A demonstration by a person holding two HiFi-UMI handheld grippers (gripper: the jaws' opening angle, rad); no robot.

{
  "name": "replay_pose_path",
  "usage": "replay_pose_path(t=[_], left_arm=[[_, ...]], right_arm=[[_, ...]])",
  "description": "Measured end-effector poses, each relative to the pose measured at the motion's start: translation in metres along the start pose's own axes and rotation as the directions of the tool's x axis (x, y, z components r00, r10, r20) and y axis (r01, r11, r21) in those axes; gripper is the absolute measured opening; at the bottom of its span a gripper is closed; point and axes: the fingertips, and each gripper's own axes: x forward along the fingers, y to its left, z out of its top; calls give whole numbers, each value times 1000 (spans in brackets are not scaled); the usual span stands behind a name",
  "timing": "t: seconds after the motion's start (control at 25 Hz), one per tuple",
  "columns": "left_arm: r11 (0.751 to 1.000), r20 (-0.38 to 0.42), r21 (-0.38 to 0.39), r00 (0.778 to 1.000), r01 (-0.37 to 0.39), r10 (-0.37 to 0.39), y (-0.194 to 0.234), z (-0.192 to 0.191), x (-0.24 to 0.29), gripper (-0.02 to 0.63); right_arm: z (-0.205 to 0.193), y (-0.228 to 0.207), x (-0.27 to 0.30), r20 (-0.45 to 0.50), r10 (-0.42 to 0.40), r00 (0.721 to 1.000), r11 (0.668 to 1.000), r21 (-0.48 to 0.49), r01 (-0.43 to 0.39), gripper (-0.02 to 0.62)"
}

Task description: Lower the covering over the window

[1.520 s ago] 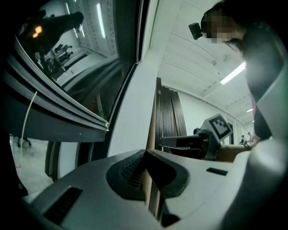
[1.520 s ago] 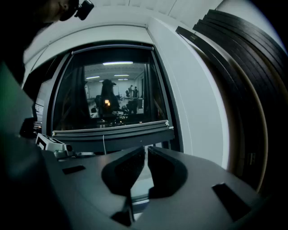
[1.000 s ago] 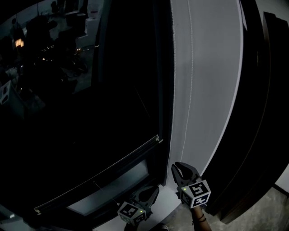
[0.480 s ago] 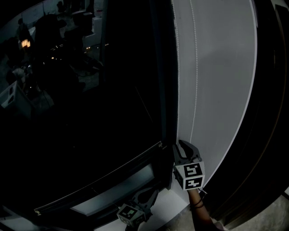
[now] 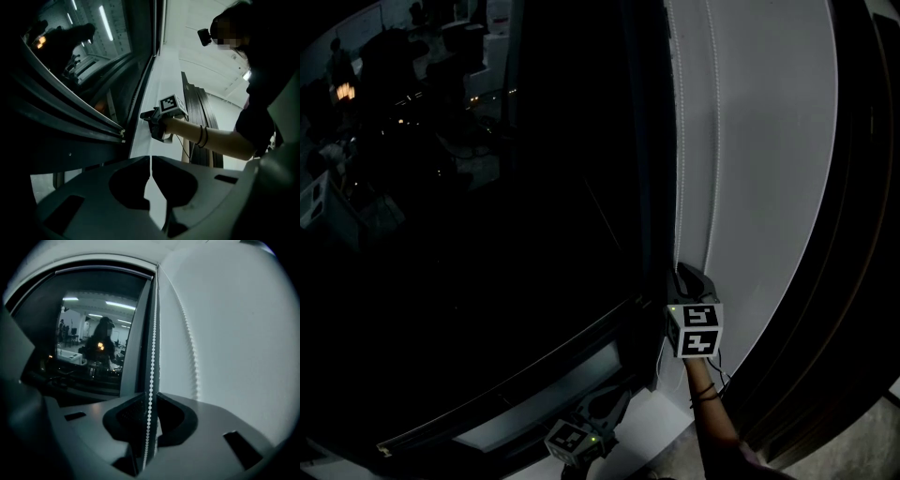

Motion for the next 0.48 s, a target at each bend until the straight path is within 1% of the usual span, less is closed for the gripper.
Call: replay_pose_path(t=[0.04,0.08,0.16,0.28,0.4,0.48], left_arm=[[1000,2,4,1000,6,-6,1,2,-2,2],[1000,4,6,1000,11,-11,3,4,-3,2],[1000,8,1,1000,14,-14,8,6,-6,2],[1000,8,-4,1000,14,-14,17,7,-10,2],[1000,10,-6,1000,28,-28,19,10,-6,2],[999,12,-5,999,44,-43,19,13,0,2]], right_arm=[[0,1,2,-4,7,1000,1000,-5,-7,60],[1,1,2,-5,8,1000,1000,-12,-8,21],[-1,1,-1,3,1,1000,1000,-17,-1,20],[-15,9,-9,21,3,1000,1000,-29,-3,18],[-18,19,-24,85,21,996,998,-67,-16,17],[-17,25,-31,108,36,994,995,-92,-26,17]])
